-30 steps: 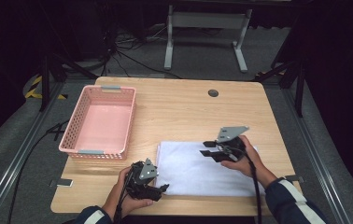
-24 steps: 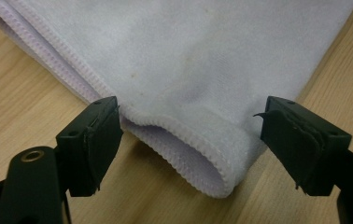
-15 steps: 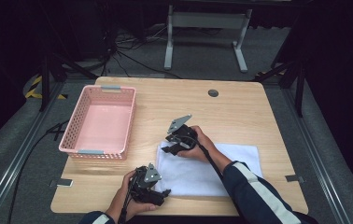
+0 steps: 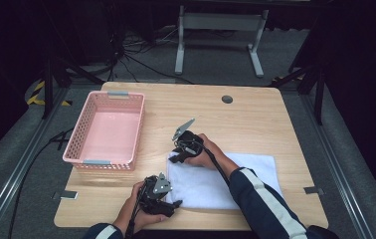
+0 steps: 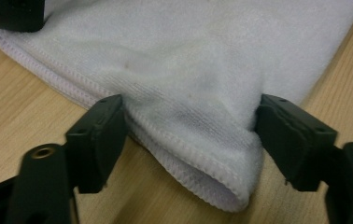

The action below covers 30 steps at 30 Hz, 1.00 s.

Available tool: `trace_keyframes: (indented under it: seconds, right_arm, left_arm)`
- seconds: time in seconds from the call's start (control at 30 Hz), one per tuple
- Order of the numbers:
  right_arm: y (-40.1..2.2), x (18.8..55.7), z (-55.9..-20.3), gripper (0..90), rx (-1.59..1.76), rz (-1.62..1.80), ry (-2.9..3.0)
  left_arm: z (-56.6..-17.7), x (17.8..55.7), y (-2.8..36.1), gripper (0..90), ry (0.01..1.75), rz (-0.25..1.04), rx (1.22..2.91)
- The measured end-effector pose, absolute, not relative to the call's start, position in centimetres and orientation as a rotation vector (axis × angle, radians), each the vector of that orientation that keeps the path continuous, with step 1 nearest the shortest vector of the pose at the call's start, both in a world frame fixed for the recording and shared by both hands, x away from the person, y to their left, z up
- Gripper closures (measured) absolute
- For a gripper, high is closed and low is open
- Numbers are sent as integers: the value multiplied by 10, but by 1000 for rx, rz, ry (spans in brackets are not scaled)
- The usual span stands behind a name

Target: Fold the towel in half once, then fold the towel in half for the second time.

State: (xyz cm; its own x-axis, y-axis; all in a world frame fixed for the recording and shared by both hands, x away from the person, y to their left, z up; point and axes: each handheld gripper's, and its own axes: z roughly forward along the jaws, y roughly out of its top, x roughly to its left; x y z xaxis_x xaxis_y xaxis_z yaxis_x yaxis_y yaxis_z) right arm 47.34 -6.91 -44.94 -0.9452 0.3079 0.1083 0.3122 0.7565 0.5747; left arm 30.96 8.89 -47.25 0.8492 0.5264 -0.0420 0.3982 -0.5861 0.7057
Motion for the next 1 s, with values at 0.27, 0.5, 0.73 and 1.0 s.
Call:
trace_keyframes:
  seconds: [0.27, 0.5, 0.73, 1.0]
  right_arm:
    - [-65, 470, -446, 779, -473, -910, -2966]
    - [-63, 466, -444, 806, -431, -918, -3005]
    - [-57, 467, -439, 816, -409, -966, -3033]
    - [-48, 470, -423, 818, -367, -1054, -3034]
  left_arm:
    - [-471, 316, 87, 631, 649, 193, 2268]
    - [-468, 316, 86, 712, 635, 224, 2279]
    - [-460, 318, 99, 722, 661, 272, 2265]
    - [-454, 317, 114, 725, 680, 341, 2279]
